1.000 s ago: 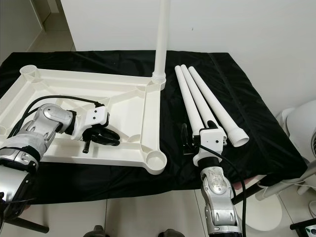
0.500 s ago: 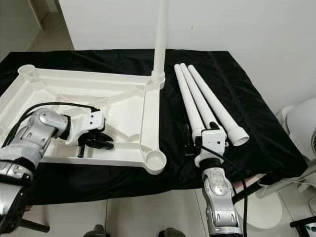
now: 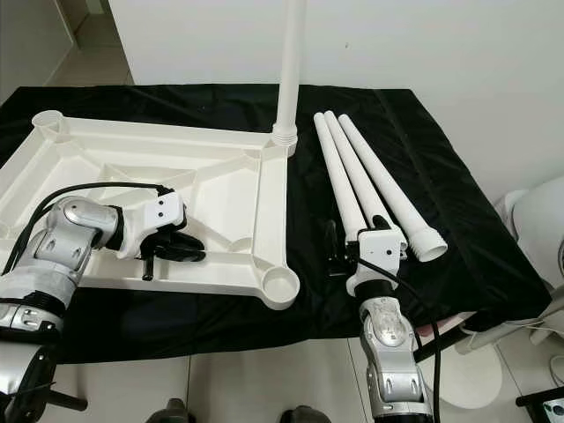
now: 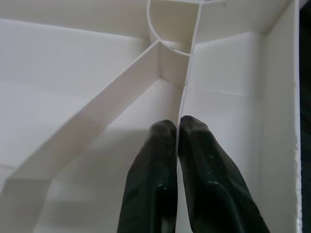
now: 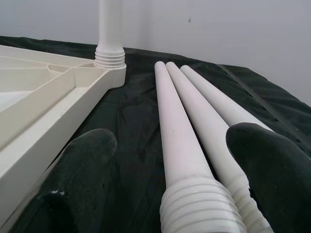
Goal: Building children table
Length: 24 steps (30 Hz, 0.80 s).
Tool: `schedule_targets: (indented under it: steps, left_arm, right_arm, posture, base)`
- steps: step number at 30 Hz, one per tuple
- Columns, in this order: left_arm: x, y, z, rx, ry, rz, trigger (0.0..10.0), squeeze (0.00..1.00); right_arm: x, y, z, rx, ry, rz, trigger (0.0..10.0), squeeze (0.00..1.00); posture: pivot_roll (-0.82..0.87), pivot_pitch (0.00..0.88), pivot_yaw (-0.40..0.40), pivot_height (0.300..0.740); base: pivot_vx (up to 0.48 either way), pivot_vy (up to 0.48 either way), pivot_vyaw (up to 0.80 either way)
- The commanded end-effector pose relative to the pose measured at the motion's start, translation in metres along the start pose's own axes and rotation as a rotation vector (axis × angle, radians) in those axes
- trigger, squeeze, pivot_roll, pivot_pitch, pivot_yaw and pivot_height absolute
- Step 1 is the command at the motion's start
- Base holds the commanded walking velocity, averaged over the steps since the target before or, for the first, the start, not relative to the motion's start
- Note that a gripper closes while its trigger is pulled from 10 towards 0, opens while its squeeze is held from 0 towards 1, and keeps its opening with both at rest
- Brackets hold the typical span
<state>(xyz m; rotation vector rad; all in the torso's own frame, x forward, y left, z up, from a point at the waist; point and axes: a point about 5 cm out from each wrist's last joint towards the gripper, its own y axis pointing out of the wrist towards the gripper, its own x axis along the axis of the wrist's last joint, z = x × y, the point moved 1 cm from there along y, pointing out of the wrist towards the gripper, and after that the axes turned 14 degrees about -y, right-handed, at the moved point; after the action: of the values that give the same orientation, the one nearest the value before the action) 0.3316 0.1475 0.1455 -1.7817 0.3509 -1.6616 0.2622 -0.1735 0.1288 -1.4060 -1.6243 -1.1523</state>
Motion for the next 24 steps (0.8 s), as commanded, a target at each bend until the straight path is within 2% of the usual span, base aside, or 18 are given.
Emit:
schedule_targets:
  steps: [1, 2, 9, 10, 11, 12, 13, 14, 16, 17, 18, 20, 22, 24]
  left_arm:
    - [0.001, -0.008, 0.030, 0.575, -0.027, -0.115, 0.6, 0.00]
    - [0.001, -0.007, 0.030, 0.583, -0.031, -0.114, 0.0, 0.00]
    - [0.007, -0.006, 0.033, 0.623, -0.053, -0.144, 0.0, 0.00]
    - [0.009, -0.006, 0.034, 0.640, -0.058, -0.156, 2.6, 0.00]
    - [0.009, -0.006, 0.034, 0.640, -0.058, -0.156, 2.6, 0.00]
    - [0.012, -0.006, 0.034, 0.650, -0.048, -0.168, 9.5, 0.00]
    - [0.012, -0.006, 0.034, 0.650, -0.048, -0.168, 9.5, 0.00]
    - [0.014, -0.006, 0.034, 0.656, -0.039, -0.173, 10.0, 0.00]
    - [0.015, -0.006, 0.034, 0.660, -0.032, -0.173, 10.0, 0.00]
    - [0.015, -0.006, 0.032, 0.638, -0.032, -0.180, 10.0, 0.24]
    - [0.015, -0.007, 0.032, 0.621, -0.033, -0.191, 10.0, 1.00]
    - [0.018, -0.008, 0.031, 0.602, -0.035, -0.214, 10.0, 1.00]
    - [0.028, -0.013, 0.029, 0.543, -0.046, -0.286, 10.0, 1.00]
    - [0.028, -0.013, 0.029, 0.543, -0.046, -0.286, 10.0, 1.00]
  right_arm:
    - [-0.003, -0.002, 0.002, 0.004, 0.005, 0.012, 10.0, 0.00]
    - [-0.003, -0.002, 0.002, 0.003, 0.006, 0.013, 10.0, 0.00]
    - [-0.003, -0.002, 0.001, -0.001, 0.006, 0.014, 10.0, 0.00]
    - [-0.003, -0.002, 0.002, -0.002, 0.007, 0.014, 10.0, 0.00]
    - [-0.003, -0.002, 0.002, -0.002, 0.007, 0.014, 10.0, 0.00]
    - [-0.003, -0.002, 0.002, -0.002, 0.007, 0.014, 10.0, 0.00]
    - [-0.003, -0.002, 0.002, -0.002, 0.007, 0.014, 10.0, 0.00]
    - [-0.003, -0.002, 0.002, -0.002, 0.008, 0.014, 10.0, 0.00]
    - [-0.003, -0.002, 0.002, -0.002, 0.008, 0.014, 10.0, 0.00]
    - [-0.003, -0.002, 0.001, -0.004, 0.007, 0.014, 10.0, 0.00]
    - [-0.004, -0.002, 0.001, -0.005, 0.006, 0.015, 10.0, 0.00]
    - [-0.004, -0.002, 0.000, -0.006, 0.005, 0.015, 10.0, 0.00]
    - [-0.004, -0.001, 0.000, -0.008, 0.004, 0.014, 10.0, 0.00]
    - [-0.004, -0.001, 0.000, -0.008, 0.004, 0.014, 10.0, 0.00]
  posture:
    - [0.04, 0.034, -0.015, 0.740]
    - [0.04, 0.034, -0.014, 0.740]
    - [0.04, 0.036, -0.012, 0.740]
    - [0.04, 0.035, -0.012, 0.740]
    - [0.04, 0.035, -0.012, 0.740]
    - [0.04, 0.035, -0.011, 0.740]
    - [0.04, 0.035, -0.011, 0.740]
    - [0.04, 0.036, -0.012, 0.740]
    - [0.04, 0.036, -0.012, 0.740]
    - [0.04, 0.035, -0.011, 0.740]
    - [0.04, 0.034, -0.010, 0.740]
    - [0.04, 0.033, -0.010, 0.740]
    - [0.04, 0.031, -0.011, 0.740]
    - [0.04, 0.031, -0.011, 0.740]
  base:
    - [0.000, 0.000, 0.00]
    - [0.000, 0.000, 0.00]
    - [0.000, 0.000, 0.00]
    - [0.000, 0.000, 0.00]
    - [0.000, 0.000, 0.00]
    - [0.000, 0.000, 0.00]
    - [0.000, 0.000, 0.00]
    - [0.000, 0.000, 0.00]
    - [0.000, 0.000, 0.00]
    - [0.000, 0.000, 0.00]
    - [0.000, 0.000, 0.00]
    - [0.000, 0.000, 0.00]
    - [0.000, 0.000, 0.00]
    - [0.000, 0.000, 0.00]
